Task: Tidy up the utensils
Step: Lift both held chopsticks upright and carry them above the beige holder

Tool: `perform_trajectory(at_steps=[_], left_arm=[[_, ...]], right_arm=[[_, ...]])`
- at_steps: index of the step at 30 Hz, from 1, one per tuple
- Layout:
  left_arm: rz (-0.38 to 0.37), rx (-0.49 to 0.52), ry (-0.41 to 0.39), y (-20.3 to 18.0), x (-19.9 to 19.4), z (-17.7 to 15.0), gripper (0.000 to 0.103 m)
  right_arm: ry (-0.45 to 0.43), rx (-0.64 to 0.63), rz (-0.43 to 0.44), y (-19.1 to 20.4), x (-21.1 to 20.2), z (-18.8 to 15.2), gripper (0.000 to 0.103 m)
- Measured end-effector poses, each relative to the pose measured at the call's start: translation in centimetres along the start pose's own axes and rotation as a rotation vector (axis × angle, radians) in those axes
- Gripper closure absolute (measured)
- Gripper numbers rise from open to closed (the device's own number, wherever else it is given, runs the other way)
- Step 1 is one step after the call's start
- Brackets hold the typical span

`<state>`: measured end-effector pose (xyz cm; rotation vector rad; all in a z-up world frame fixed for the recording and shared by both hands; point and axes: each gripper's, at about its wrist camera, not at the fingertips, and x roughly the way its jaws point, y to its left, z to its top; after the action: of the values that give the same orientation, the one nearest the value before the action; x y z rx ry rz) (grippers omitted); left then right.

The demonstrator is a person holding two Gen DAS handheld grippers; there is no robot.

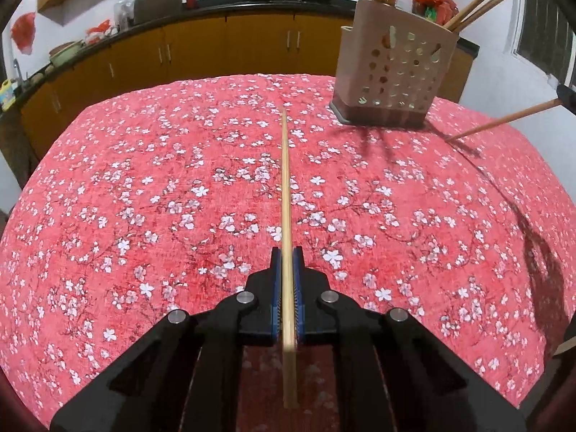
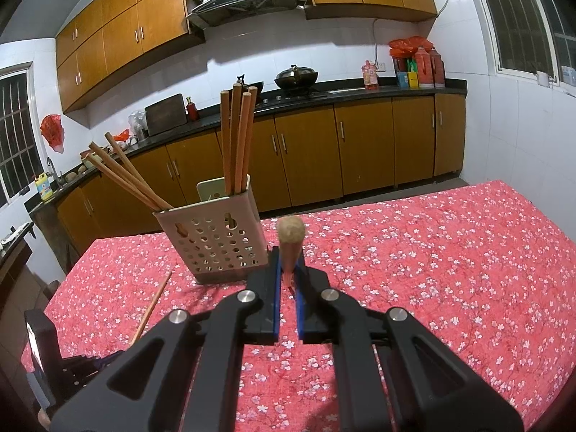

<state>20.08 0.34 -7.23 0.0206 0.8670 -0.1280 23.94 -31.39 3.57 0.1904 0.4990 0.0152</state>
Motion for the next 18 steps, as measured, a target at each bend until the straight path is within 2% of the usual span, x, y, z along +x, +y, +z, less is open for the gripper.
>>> perform_trajectory(at_steps=[4,10,18], left_arm=[[-0.005,-0.018,-0.050,0.8,-2.0,1.5,0.096],[-0.015,-0.050,-0.173,1.9,-6.0,4.7,0.096],[-0.060,-0.086,-0.299,2.2,-9.8,7.7,0.096]], right_arm=[[-0.025,-0.001,0.001,-0.1,-0.7,0.7,0.095],[-0.050,0.004,0.000,-0.2,-1.3,1.5,0.095],[-0.073,-0.007,0.015,0.1,-2.2,2.1,0.095]])
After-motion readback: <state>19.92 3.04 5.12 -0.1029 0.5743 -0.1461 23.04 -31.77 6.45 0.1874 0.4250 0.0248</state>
